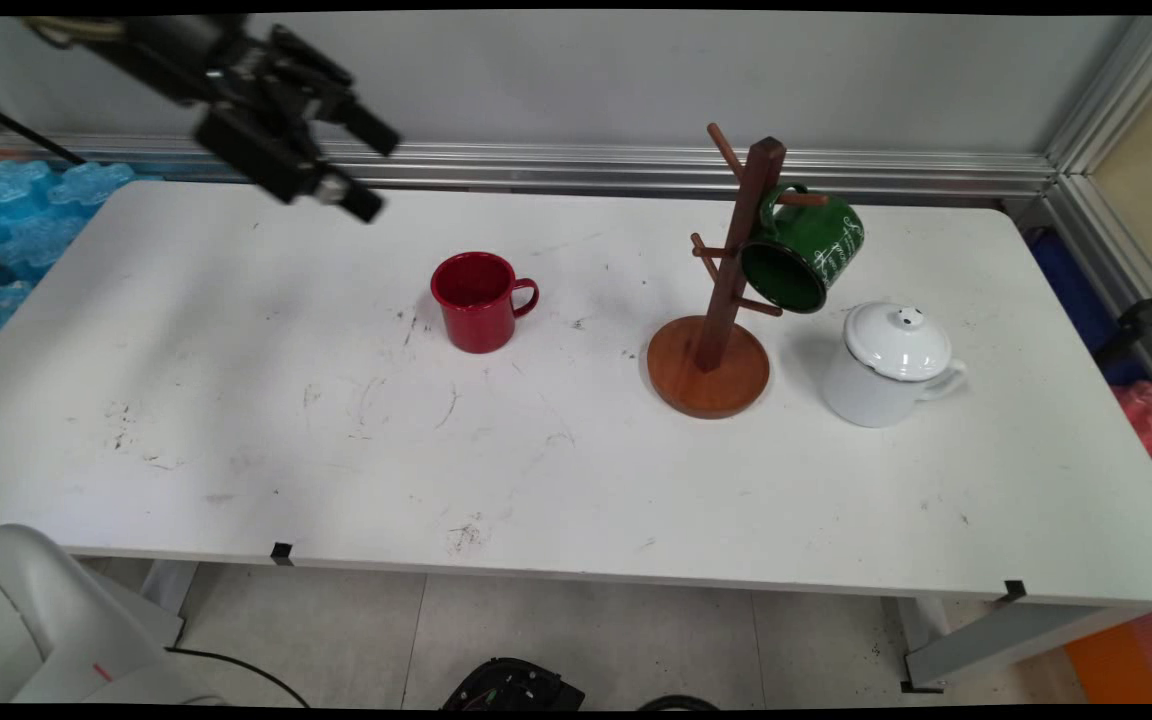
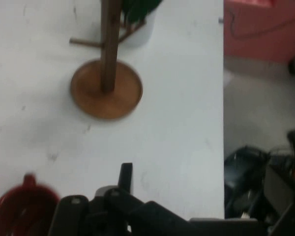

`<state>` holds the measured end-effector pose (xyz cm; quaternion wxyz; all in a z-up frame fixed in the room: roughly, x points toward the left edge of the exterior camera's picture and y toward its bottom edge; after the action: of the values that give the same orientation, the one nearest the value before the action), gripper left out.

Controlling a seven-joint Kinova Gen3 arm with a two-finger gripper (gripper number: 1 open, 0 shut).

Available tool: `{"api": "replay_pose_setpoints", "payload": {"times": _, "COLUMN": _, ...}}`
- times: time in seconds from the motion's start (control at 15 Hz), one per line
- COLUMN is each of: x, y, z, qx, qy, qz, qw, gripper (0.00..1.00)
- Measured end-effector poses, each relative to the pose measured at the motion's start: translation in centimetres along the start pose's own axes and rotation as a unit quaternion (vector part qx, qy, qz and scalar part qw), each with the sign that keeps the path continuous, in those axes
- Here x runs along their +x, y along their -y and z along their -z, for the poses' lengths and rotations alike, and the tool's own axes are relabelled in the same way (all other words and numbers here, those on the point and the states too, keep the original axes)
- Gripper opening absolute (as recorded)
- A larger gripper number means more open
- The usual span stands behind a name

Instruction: Pick up the green mug from the rack

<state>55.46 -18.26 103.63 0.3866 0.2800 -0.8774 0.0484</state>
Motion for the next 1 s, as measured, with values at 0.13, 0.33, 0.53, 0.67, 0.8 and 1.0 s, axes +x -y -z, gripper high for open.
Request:
{"api": "replay_pose_setpoints", "payload": {"times": 0.13, "x": 1.5, "y": -0.6, "z": -2.2, "qx": -0.005, "qy": -0.014, "qz": 0.013, "qw": 0.9998, "gripper": 1.00}}
{"api": "replay_pose_setpoints", "payload": {"times": 0.33, "x": 3.6, "y": -1.6, "z": -5.5, "qx": -0.008, "qy": -0.026, "qz": 0.034, "qw": 0.9990, "gripper": 1.00}}
{"api": "replay_pose_setpoints", "payload": {"times": 0.53, "x": 5.4, "y": -2.5, "z": -8.6, "qx": -0.006, "qy": -0.032, "qz": 0.056, "qw": 0.9979, "gripper": 1.00}}
{"api": "replay_pose_setpoints", "payload": {"times": 0.67, "x": 6.4, "y": -3.1, "z": -10.3, "qx": -0.004, "qy": -0.035, "qz": 0.073, "qw": 0.9967, "gripper": 1.00}}
{"api": "replay_pose_setpoints", "payload": {"times": 0.8, "x": 7.5, "y": -3.8, "z": -12.5, "qx": 0.000, "qy": -0.039, "qz": 0.099, "qw": 0.9943, "gripper": 1.00}}
{"api": "replay_pose_setpoints", "payload": {"times": 1.0, "x": 9.1, "y": -4.7, "z": -15.8, "qx": 0.006, "qy": -0.046, "qz": 0.141, "qw": 0.9889, "gripper": 1.00}}
